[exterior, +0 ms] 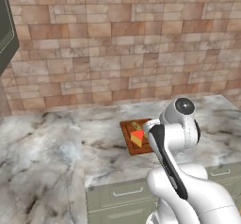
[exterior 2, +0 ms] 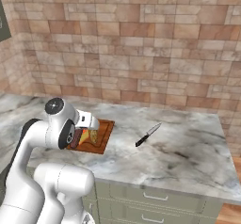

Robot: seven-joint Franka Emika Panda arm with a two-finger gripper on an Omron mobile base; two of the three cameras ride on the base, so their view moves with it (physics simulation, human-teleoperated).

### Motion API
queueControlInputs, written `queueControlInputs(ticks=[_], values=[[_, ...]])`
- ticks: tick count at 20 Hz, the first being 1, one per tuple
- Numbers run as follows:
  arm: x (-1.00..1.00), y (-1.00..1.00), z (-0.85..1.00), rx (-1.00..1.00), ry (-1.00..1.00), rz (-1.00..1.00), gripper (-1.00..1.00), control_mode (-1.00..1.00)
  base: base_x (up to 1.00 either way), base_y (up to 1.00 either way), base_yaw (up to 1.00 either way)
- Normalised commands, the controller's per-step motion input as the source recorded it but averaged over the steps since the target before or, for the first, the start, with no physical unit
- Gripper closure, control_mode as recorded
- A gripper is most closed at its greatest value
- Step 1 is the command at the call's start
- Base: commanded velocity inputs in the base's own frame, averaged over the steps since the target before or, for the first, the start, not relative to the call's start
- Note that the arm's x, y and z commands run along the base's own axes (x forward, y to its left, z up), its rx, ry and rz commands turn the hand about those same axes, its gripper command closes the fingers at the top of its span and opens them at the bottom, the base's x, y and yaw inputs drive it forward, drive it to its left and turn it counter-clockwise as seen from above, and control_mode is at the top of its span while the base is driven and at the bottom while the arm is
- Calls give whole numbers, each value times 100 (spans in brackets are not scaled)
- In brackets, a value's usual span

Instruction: Retrieve the sausage and cheese from the fridge and place them on the cutting board on the counter.

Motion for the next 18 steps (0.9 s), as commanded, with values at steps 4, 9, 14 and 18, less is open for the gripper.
queueControlInputs(ticks=[4,9,14,18], values=[[0,0,0,0,0,0,100,100,0,0,0],[0,0,0,0,0,0,100,100,0,0,0],[0,0,0,0,0,0,100,100,0,0,0],[0,0,0,0,0,0,100,100,0,0,0]])
